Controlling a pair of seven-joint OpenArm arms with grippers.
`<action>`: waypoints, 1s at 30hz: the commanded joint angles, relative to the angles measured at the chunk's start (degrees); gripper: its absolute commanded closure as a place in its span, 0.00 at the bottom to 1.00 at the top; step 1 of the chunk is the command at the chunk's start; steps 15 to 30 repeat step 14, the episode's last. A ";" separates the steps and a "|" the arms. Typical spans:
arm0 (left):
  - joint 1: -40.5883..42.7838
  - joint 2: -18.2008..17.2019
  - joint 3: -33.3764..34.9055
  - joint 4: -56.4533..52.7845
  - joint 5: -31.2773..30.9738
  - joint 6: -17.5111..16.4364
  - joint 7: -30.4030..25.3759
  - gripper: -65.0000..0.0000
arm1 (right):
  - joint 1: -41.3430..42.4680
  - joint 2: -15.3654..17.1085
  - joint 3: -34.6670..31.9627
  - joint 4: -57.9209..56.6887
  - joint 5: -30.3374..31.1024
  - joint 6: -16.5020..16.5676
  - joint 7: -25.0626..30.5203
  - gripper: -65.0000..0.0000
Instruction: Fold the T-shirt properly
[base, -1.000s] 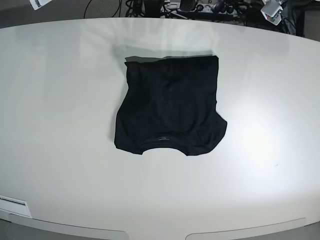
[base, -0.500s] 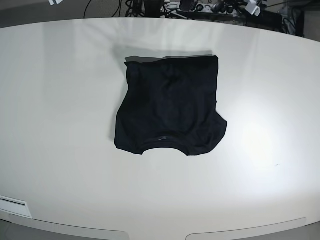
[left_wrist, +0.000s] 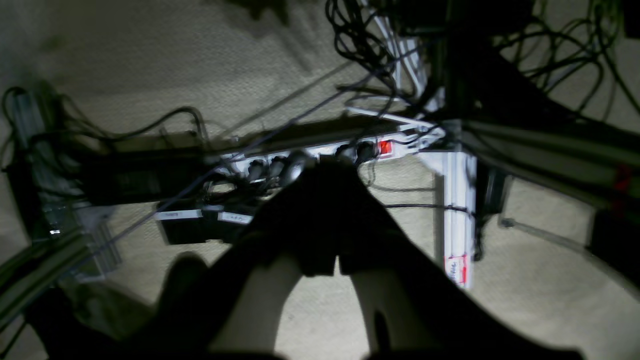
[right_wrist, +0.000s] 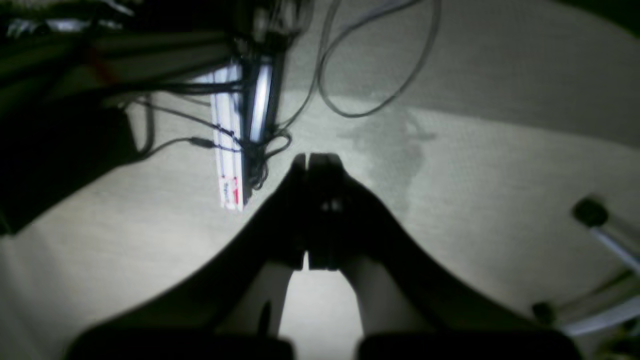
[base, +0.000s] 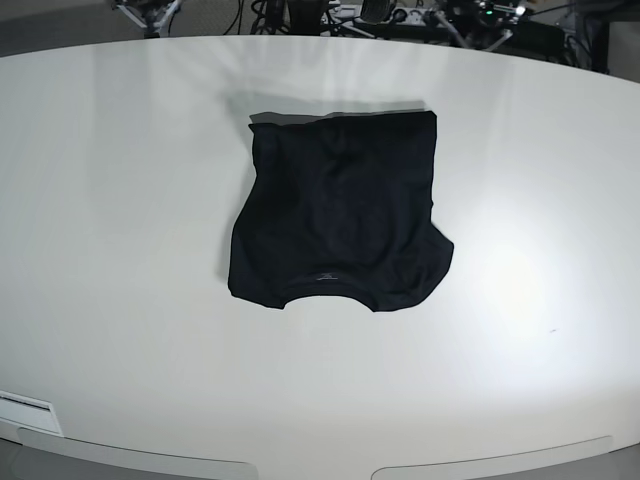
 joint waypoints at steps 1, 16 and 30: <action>-0.79 1.16 1.31 -0.07 0.28 1.20 -0.85 1.00 | 1.22 -0.46 -1.75 -1.33 -0.87 -1.86 0.79 1.00; 1.66 10.71 10.05 -0.13 0.28 7.61 -0.48 1.00 | 6.60 -10.08 -13.11 -6.36 -5.99 -10.86 3.67 1.00; 1.66 10.71 10.05 -0.13 0.28 7.61 -0.48 1.00 | 6.60 -10.08 -13.11 -6.36 -5.99 -10.86 3.67 1.00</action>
